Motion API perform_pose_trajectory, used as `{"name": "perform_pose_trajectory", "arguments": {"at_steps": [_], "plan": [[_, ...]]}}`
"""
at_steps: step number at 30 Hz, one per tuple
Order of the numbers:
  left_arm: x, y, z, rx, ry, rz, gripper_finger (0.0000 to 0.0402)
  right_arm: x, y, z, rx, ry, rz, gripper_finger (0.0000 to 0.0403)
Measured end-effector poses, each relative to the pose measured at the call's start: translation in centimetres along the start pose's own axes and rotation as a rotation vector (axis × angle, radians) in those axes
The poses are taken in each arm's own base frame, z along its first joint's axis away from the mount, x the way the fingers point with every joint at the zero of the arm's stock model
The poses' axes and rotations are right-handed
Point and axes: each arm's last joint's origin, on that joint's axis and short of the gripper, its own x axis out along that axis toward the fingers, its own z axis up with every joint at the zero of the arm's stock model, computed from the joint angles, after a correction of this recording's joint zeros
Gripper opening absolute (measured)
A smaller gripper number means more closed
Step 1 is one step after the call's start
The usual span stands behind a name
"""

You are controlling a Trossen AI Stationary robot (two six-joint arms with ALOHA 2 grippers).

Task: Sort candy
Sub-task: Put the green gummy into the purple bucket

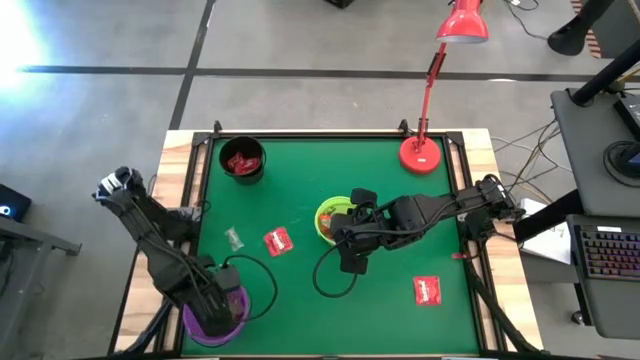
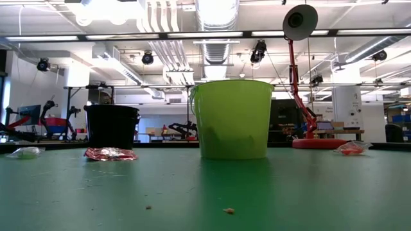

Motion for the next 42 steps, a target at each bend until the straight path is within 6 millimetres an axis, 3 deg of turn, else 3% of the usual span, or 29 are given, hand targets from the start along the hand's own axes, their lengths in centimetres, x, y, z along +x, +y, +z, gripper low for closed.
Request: {"name": "perform_pose_trajectory", "arguments": {"at_steps": [5,11,20,26,32,42], "plan": [[0.5,0.3,-0.2,-0.041,0.051,0.023,0.0055,0.0,0.0,0.0,0.000,0.000,0.000,0.0128],[-0.3,0.0,0.0,-0.038,-0.002,0.004,0.0099,0.0,0.0,0.0,0.000,0.001,0.000,0.0128],[-4.5,2.0,1.4,-0.262,-0.308,0.212,0.0116,0.0,0.0,0.0,-0.003,0.001,0.000,0.0118],[-6.1,3.8,3.2,-0.443,-0.444,0.175,0.0116,0.0,0.0,0.0,0.000,-0.001,0.001,0.0117],[-5.3,6.1,5.2,-0.601,-0.466,0.232,0.0116,0.0,0.0,0.0,0.001,-0.003,0.001,0.0121],[-1.1,10.3,6.8,-0.890,-0.338,0.403,0.0117,0.5,-1.4,0.4,0.074,-0.031,-0.112,0.0114]]}}
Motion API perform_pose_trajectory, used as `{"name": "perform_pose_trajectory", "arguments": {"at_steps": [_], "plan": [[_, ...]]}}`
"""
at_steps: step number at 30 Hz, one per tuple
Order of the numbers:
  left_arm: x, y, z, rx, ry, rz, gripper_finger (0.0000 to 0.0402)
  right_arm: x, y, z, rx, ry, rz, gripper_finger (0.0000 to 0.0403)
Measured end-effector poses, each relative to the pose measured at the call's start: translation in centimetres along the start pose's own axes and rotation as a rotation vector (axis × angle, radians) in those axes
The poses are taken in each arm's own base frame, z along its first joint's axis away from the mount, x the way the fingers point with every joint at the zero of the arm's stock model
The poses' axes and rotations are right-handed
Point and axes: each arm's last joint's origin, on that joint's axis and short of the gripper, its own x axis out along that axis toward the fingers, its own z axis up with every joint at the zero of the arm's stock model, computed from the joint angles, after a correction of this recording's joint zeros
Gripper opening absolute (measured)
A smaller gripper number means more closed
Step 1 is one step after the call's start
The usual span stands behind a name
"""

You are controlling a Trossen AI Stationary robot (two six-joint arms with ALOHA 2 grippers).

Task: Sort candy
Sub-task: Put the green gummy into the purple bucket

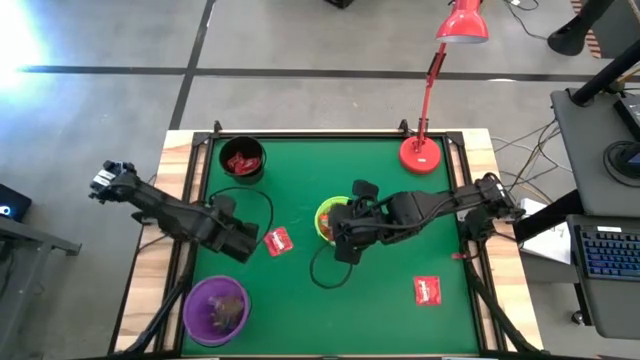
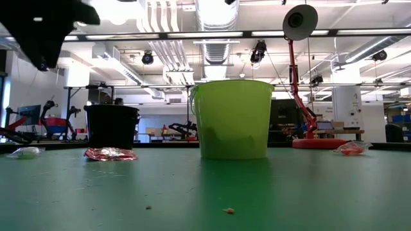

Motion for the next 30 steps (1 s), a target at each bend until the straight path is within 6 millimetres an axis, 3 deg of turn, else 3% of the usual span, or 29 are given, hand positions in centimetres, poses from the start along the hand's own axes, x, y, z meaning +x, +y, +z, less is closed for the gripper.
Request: {"name": "perform_pose_trajectory", "arguments": {"at_steps": [10,20,26,30], "plan": [[1.9,-0.3,-0.4,-0.101,0.053,0.018,0.0117,2.0,-3.8,0.9,0.134,0.040,-0.081,0.0116],[4.0,-1.1,-0.3,-0.383,0.057,0.003,0.0117,3.8,-7.1,1.4,-0.210,0.099,-0.116,0.0116],[6.0,-1.2,-0.3,-0.544,0.063,0.038,0.0117,4.9,-8.4,1.7,-0.251,0.115,0.070,0.0109],[7.6,-1.5,-0.3,-0.635,0.160,0.048,0.0122,5.5,-8.5,1.5,-0.256,0.120,0.169,0.0107]]}}
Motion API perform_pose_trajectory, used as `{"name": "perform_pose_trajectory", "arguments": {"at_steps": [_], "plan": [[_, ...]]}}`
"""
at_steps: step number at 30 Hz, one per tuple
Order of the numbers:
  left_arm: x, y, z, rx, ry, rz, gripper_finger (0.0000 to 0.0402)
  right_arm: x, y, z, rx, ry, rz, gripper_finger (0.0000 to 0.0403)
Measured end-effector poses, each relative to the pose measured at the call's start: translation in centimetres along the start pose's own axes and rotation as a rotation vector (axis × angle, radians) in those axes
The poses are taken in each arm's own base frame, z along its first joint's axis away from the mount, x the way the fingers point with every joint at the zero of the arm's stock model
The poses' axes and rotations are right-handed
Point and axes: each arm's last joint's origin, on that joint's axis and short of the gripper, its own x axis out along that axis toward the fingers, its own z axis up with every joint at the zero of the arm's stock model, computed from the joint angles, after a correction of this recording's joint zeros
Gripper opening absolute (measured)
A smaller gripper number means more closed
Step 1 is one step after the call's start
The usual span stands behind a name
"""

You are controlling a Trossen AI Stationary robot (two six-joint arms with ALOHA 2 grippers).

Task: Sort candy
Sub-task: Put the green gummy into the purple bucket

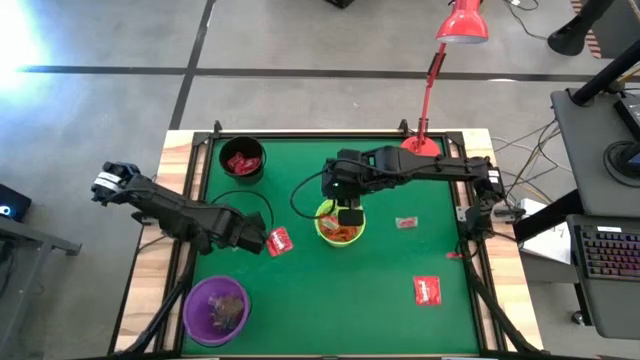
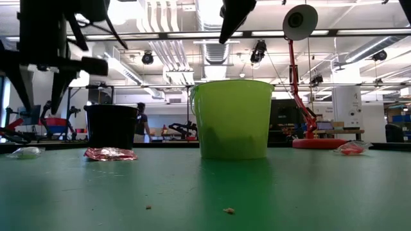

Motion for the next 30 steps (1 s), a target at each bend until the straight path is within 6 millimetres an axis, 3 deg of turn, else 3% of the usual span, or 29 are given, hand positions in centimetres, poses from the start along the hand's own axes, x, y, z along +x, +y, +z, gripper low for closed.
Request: {"name": "perform_pose_trajectory", "arguments": {"at_steps": [7,22,30], "plan": [[2.8,-0.5,0.3,-0.086,0.073,0.096,0.0123,1.2,0.4,-0.6,-0.043,0.045,0.040,0.0108],[5.6,-0.1,1.9,-0.151,0.042,0.214,0.0123,2.3,0.9,-2.1,-0.063,0.178,0.074,0.0102],[7.2,-0.4,1.9,-0.146,0.099,0.139,0.0123,2.3,0.9,-2.0,-0.064,0.172,0.073,0.0101]]}}
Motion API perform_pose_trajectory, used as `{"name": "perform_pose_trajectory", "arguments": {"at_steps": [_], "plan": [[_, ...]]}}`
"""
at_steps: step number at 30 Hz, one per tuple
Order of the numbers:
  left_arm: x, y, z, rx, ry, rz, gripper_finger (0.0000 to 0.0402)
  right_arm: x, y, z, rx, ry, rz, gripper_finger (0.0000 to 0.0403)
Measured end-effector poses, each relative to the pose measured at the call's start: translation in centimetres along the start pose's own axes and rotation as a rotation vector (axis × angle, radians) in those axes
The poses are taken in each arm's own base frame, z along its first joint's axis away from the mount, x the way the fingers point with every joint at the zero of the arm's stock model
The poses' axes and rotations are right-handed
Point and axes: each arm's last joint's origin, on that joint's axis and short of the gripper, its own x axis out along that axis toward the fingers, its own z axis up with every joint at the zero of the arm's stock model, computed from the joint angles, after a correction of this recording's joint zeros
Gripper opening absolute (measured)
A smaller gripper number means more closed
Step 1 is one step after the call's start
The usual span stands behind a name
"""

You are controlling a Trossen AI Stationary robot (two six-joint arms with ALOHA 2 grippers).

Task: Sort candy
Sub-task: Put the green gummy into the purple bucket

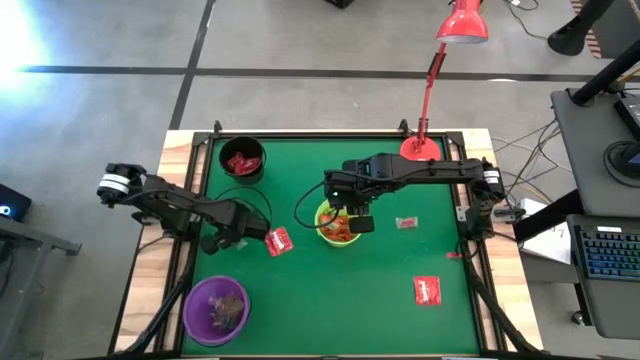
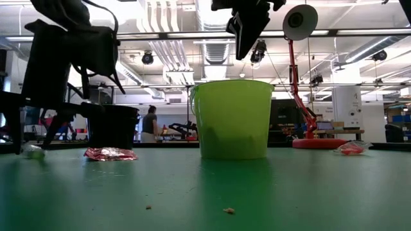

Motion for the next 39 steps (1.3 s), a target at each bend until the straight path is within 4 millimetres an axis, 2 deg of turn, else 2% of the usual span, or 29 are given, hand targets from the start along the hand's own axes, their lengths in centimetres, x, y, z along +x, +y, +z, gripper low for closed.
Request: {"name": "perform_pose_trajectory", "arguments": {"at_steps": [10,14,19,25,32,36,39], "plan": [[0.9,0.4,0.4,0.011,-0.032,0.003,0.0114,0.0,0.0,0.0,-0.007,-0.002,0.000,0.0098],[0.9,0.4,0.6,0.045,-0.081,-0.025,0.0076,0.0,0.0,0.0,-0.007,-0.002,0.000,0.0100],[0.6,0.1,0.6,0.173,-0.137,-0.060,0.0011,0.0,0.0,0.0,-0.006,-0.002,0.000,0.0096],[0.4,0.0,0.5,0.204,-0.129,-0.058,0.0005,0.0,0.0,0.0,0.002,-0.002,0.000,0.0098],[-2.3,-1.2,-0.7,0.355,-0.089,-0.104,0.0001,0.0,0.0,0.0,-0.005,-0.001,0.000,0.0093],[-5.1,-1.6,-1.6,0.451,-0.082,-0.125,0.0000,0.0,0.0,0.0,-0.009,-0.001,0.000,0.0095],[-7.6,-1.8,-2.4,0.586,-0.076,-0.152,0.0000,0.0,0.0,0.0,-0.020,-0.001,0.000,0.0095]]}}
